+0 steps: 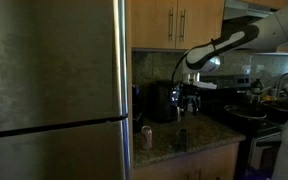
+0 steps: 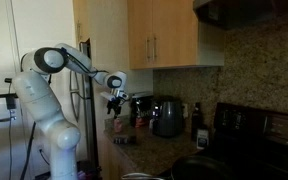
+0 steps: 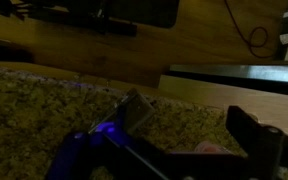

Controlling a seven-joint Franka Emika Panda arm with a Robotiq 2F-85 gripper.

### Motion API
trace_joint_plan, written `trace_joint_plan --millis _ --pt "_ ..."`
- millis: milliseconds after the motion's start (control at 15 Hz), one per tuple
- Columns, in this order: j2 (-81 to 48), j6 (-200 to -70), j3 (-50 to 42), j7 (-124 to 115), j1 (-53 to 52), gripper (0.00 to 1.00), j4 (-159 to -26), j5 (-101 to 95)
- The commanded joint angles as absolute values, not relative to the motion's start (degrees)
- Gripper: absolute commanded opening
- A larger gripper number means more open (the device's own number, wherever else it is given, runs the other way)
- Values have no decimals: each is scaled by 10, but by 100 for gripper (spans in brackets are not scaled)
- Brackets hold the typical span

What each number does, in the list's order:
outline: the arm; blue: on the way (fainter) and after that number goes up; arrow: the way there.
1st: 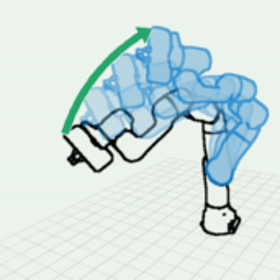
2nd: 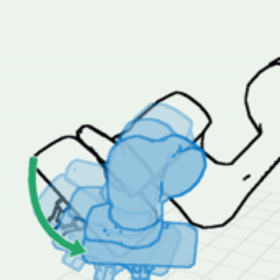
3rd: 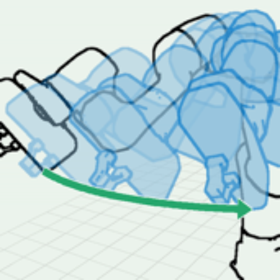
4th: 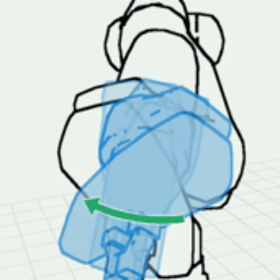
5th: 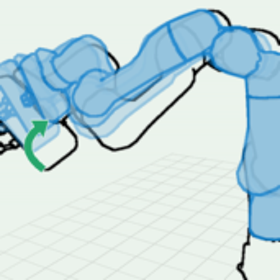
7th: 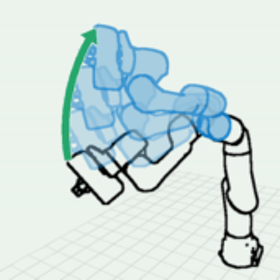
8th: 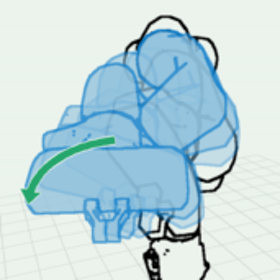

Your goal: Pick the bottle and put it upright

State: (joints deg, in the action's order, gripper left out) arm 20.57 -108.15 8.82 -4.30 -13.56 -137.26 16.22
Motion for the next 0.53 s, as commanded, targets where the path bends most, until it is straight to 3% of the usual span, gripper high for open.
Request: trace_joint_plan --millis 0,467 --pt "206 -1080 95 -41 -128 100 -1372 164" --pt "218 -1110 126 -174 -110 100 -1381 115"
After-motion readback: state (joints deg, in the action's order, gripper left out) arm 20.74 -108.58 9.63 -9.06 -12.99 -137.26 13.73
